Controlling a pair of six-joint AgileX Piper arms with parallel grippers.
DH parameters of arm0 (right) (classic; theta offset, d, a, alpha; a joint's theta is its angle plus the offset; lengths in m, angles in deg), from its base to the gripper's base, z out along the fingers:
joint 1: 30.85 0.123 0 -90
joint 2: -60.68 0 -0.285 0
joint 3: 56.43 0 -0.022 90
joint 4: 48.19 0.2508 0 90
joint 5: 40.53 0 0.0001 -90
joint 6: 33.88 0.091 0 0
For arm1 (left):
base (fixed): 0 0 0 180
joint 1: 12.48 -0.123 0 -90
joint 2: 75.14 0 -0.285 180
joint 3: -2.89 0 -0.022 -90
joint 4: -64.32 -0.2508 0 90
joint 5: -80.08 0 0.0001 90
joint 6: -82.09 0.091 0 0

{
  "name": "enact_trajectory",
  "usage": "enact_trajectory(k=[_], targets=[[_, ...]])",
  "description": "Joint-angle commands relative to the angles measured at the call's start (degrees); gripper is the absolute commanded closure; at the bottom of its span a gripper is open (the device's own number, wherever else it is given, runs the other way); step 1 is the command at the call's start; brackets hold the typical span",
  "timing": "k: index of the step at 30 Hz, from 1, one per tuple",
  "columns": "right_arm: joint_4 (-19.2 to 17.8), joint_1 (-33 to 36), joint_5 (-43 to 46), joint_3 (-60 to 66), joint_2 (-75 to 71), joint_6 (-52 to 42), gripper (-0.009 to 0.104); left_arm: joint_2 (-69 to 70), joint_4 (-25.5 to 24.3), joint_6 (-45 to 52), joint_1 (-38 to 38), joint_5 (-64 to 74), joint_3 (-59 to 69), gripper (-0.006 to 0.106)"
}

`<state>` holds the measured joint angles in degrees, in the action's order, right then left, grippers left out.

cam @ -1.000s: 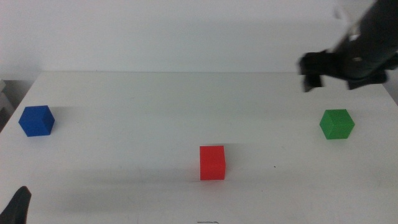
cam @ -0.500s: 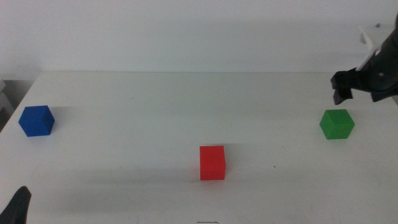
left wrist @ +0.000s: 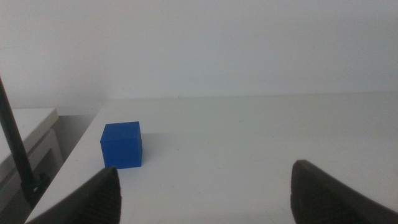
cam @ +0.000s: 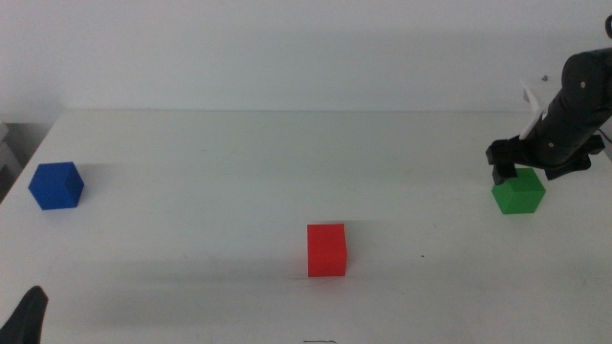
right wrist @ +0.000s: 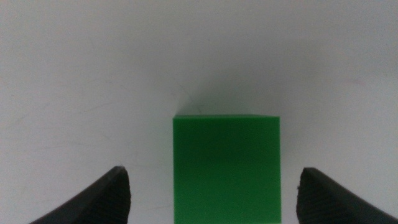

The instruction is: Stack red cubes first, then green, then blue cubes in a specific spot.

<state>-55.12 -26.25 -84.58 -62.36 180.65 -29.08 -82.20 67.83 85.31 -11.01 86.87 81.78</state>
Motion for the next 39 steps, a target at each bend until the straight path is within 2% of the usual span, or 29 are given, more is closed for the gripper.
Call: enact_trajectory(k=[1, 11, 15, 17, 18, 23, 26, 28, 32, 39], targets=[[-1.2, -0.9, 2.0, -1.4, -2.4, -0.4, 0.001, 1.2, 0.5, -0.1, 0.4, -4.2, -0.1, 0.007], [-0.2, -1.5, 4.6, -1.4, 0.8, -0.1, 0.001, 1.2, 0.5, -0.1, 0.4, -4.2, -0.1, 0.007], [-0.2, -1.5, 6.5, -1.4, 1.9, -0.7, 0.008, 1.2, 0.5, -0.1, 0.4, -4.2, -0.1, 0.007], [-0.1, -1.5, 7.4, -1.4, 2.1, -1.9, 0.021, 1.2, 0.5, -0.1, 0.4, -4.2, -0.1, 0.007], [-0.1, -1.5, 7.5, -1.4, 2.1, -2.0, 0.032, 1.2, 0.5, -0.1, 0.4, -4.2, -0.1, 0.007], [0.5, -1.4, 5.6, -1.4, 1.4, 1.5, 0.096, 1.2, 0.5, -0.1, 0.4, -4.2, -0.1, 0.007], [-0.3, 0.7, 1.4, -1.4, -1.9, 5.3, 0.096, 1.2, 0.5, -0.1, 0.4, -4.2, -0.1, 0.007], [-2.6, 3.7, -1.1, -1.4, -5.2, 8.3, 0.096, 1.2, 0.5, -0.1, 0.4, -4.2, -0.1, 0.007], [-7.5, 14.1, -6.3, -1.5, -12.7, 18.7, 0.096, 1.2, 0.5, -0.1, 0.4, -4.2, -0.1, 0.007], [-9.0, 31.1, -13.7, -8.2, -11.6, 31.0, 0.096, 1.2, 0.5, -0.1, 0.4, -4.2, -0.1, 0.007]])
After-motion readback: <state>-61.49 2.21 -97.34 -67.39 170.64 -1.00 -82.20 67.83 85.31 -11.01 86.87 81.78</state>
